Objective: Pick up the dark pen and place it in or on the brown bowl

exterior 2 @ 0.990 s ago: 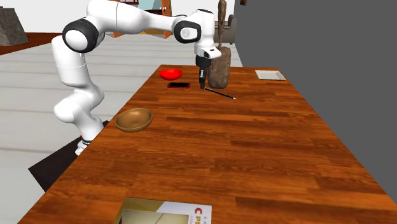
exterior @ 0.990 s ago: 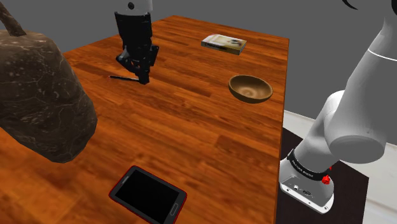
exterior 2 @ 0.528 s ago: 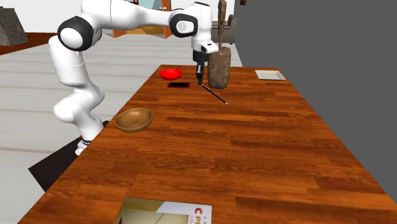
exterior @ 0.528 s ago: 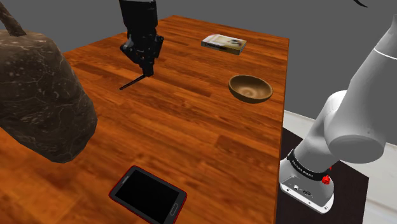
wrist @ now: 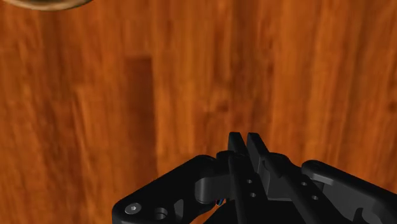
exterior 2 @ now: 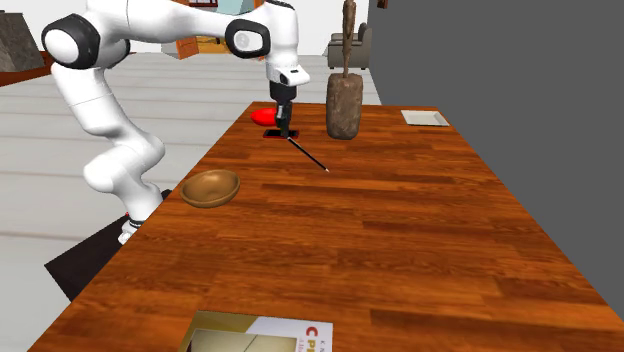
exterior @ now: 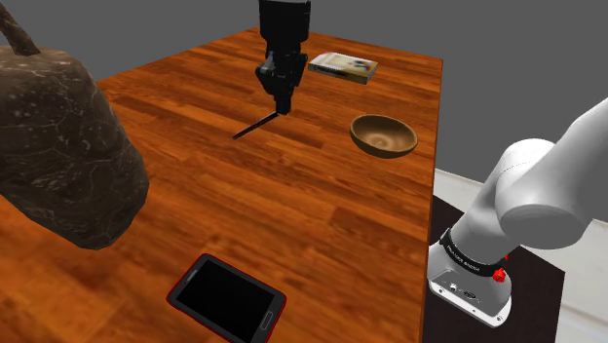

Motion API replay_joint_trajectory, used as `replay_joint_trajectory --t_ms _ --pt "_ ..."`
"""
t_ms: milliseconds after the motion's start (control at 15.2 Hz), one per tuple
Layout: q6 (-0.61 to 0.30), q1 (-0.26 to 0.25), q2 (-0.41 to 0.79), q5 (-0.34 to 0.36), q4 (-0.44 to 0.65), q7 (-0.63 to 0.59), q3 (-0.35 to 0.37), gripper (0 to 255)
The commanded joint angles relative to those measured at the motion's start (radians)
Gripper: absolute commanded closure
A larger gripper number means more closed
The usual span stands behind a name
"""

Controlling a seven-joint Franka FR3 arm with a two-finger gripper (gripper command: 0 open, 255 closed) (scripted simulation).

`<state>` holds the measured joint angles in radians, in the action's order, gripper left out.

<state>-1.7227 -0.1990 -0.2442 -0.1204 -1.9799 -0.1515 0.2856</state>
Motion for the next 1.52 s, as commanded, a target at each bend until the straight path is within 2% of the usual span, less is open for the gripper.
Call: replay_joint_trajectory --t_ms 0,330,660,1056,1386,1452 --pt "0.003 0.006 -0.075 -0.013 -0.074 0.038 -0.024 255" --pt "0.035 0.017 -0.255 -0.022 -0.228 0.123 -0.09 255" --pt "0.089 0.03 -0.427 -0.002 -0.354 0.202 -0.163 255" --pt "0.179 0.057 -0.622 0.057 -0.466 0.298 -0.259 255" --pt "0.277 0.097 -0.782 0.142 -0.531 0.393 -0.357 255" --pt "0.266 0.098 -0.788 0.143 -0.548 0.393 -0.357 255"
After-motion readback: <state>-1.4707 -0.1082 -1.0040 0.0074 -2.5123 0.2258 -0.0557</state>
